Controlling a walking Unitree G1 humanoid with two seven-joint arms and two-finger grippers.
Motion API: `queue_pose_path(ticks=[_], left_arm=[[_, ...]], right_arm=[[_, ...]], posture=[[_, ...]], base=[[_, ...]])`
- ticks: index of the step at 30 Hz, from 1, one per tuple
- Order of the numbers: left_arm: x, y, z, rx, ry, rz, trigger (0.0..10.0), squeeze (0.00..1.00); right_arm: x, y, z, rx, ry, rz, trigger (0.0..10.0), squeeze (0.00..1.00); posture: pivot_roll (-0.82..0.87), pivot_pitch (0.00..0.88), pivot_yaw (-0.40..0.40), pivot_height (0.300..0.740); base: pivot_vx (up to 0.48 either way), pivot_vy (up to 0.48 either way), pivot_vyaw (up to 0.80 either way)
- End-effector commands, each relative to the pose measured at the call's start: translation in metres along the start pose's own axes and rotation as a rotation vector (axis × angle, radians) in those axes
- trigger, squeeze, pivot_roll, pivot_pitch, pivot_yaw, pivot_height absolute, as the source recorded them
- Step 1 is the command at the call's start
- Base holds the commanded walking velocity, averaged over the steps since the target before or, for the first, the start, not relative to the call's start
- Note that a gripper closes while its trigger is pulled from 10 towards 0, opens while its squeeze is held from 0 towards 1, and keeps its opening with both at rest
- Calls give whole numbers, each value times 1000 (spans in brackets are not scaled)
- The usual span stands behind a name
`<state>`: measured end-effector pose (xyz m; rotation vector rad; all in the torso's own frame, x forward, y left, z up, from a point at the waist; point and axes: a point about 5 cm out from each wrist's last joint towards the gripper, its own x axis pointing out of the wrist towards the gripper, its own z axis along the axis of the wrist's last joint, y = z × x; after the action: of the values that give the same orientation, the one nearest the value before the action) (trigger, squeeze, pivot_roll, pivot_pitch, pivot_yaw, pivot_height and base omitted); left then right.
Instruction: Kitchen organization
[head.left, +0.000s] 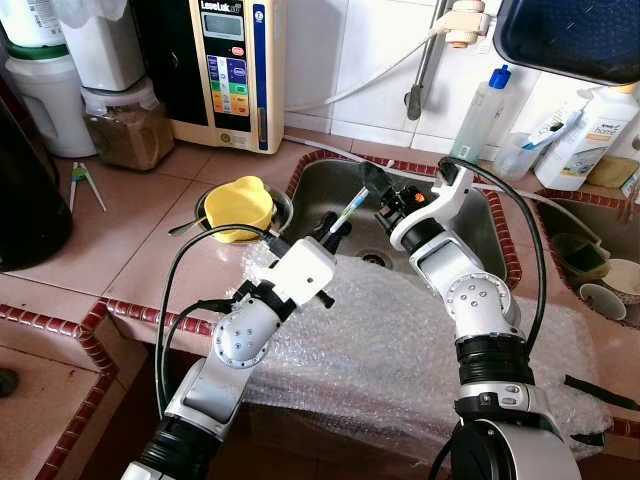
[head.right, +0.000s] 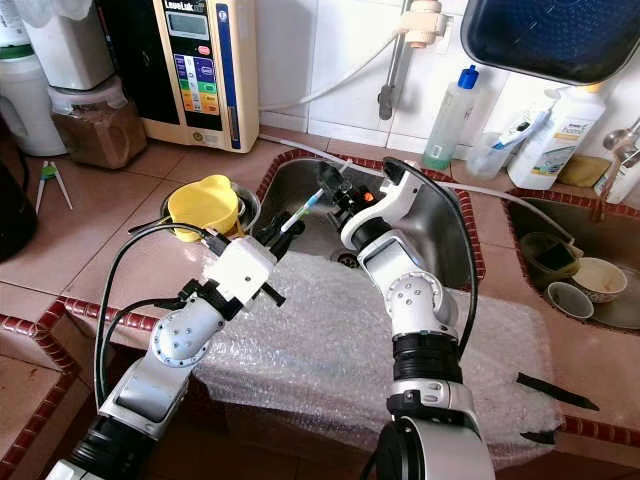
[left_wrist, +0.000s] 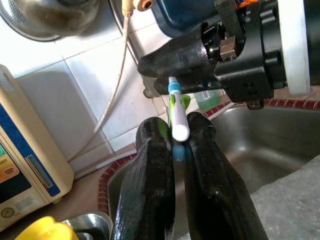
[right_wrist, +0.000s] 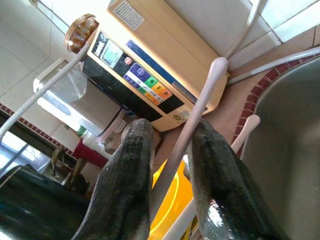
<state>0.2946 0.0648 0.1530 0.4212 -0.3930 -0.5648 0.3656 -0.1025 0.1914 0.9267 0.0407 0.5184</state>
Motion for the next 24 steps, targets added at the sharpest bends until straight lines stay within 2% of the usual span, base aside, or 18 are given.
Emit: queue_pose_path(ticks=[1,6,7,8,9,10,11,12,16,18,19,20,21,24], left_arm=[[7,4,10,26,-52,27,10000,0],[6,6,10,26,-50,30,10000,0],[6,6,10,27,-50,31,10000,67],[6,7,9,26,-48,32,10000,357],[6,7,9,26,-48,32,10000,357],[6,7,9,25,-47,33,10000,831],[5,7,9,24,-47,34,10000,831],[5,7,9,19,-46,34,10000,1000],[5,8,7,5,-37,40,10000,1000],[5,8,7,4,-36,38,10000,1000],[5,8,7,4,-36,38,10000,1000],[5,8,7,12,-35,32,10000,1000],[4,8,7,11,-34,28,10000,1000],[4,8,6,9,-31,19,10000,1000]], right_arm=[[-2,-8,5,-15,-10,-51,0,0],[-3,-9,4,-20,-7,-53,0,0],[-3,-9,4,-20,-7,-54,0,0],[-3,-9,4,-20,-7,-55,0,0],[-3,-9,4,-20,-7,-55,0,0],[-3,-10,4,-20,-8,-56,0,0],[-3,-10,4,-20,-8,-57,0,0],[-3,-10,3,-21,-10,-59,0,0],[-3,-10,4,-32,-15,-63,0,0],[-2,-11,7,-144,-23,-81,0,0],[-2,-11,7,-144,-23,-81,0,0],[-1,-10,9,-292,-24,-86,0,0],[-1,-9,10,-341,-31,-89,0,0],[0,-9,13,-386,-43,-95,0,0]], posture=[[13,0,-83,740],[21,0,-83,740],[22,0,-82,740],[24,0,-81,740],[24,0,-81,740],[25,0,-80,740],[25,0,-80,740],[26,0,-78,740],[28,0,-77,740],[33,0,-77,740],[33,0,-77,740],[35,0,-76,740],[36,0,-76,740],[38,0,-75,740]], base=[[0,0,0],[0,0,0],[0,0,0],[0,0,0],[0,0,0],[0,0,0],[0,0,0],[0,0,0],[0,0,0],[0,0,0],[0,0,0],[0,0,0],[0,0,0],[0,0,0]])
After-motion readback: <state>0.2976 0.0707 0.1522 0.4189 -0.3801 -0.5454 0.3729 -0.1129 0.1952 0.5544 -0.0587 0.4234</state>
